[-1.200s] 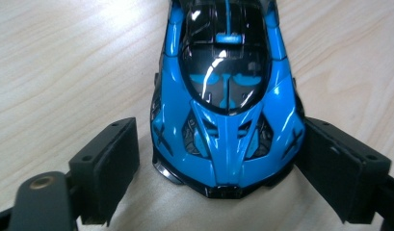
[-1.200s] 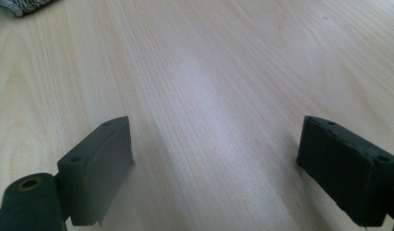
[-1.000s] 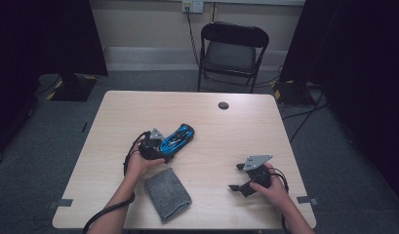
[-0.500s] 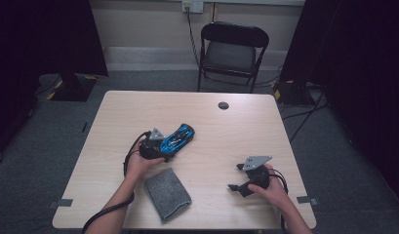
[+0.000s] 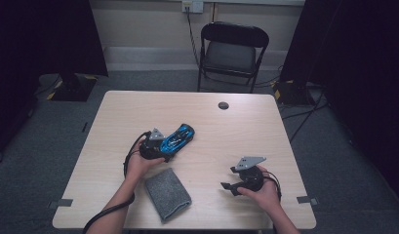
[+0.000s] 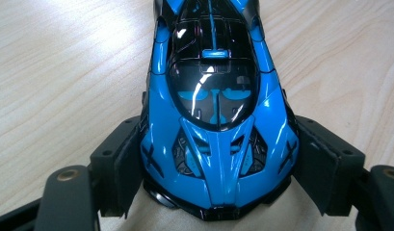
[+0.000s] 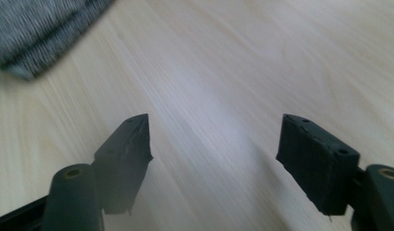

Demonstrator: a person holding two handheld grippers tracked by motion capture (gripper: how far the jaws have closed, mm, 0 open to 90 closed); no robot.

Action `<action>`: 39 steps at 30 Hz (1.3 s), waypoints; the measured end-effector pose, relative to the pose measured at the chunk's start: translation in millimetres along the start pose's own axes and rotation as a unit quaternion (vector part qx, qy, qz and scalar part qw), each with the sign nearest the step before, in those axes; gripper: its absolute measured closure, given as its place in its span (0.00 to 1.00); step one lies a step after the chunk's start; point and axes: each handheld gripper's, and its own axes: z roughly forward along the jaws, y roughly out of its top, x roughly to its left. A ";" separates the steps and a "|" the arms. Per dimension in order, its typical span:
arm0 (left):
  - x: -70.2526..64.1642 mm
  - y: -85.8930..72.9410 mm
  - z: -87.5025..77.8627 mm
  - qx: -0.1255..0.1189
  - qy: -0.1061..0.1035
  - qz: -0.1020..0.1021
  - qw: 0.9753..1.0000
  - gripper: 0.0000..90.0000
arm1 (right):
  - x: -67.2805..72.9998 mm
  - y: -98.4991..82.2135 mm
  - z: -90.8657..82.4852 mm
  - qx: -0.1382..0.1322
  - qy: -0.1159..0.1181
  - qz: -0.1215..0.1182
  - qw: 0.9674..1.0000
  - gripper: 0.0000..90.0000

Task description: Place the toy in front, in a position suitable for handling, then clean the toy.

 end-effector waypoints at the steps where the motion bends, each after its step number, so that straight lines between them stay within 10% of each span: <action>1: 0.0 0.0 0.0 0.000 0.000 0.000 1.000 0.28 | 2.4 2.7 -0.4 -0.012 0.001 0.008 1.000 0.30; 9: -0.4 -0.3 -0.2 -0.001 0.001 -0.001 1.000 0.28 | 24.4 27.5 7.0 -0.040 0.018 0.009 0.999 0.30; 39: 0.2 -0.1 0.0 0.000 0.000 0.000 1.000 0.28 | 100.1 84.7 67.1 -0.013 0.089 -0.052 0.995 0.35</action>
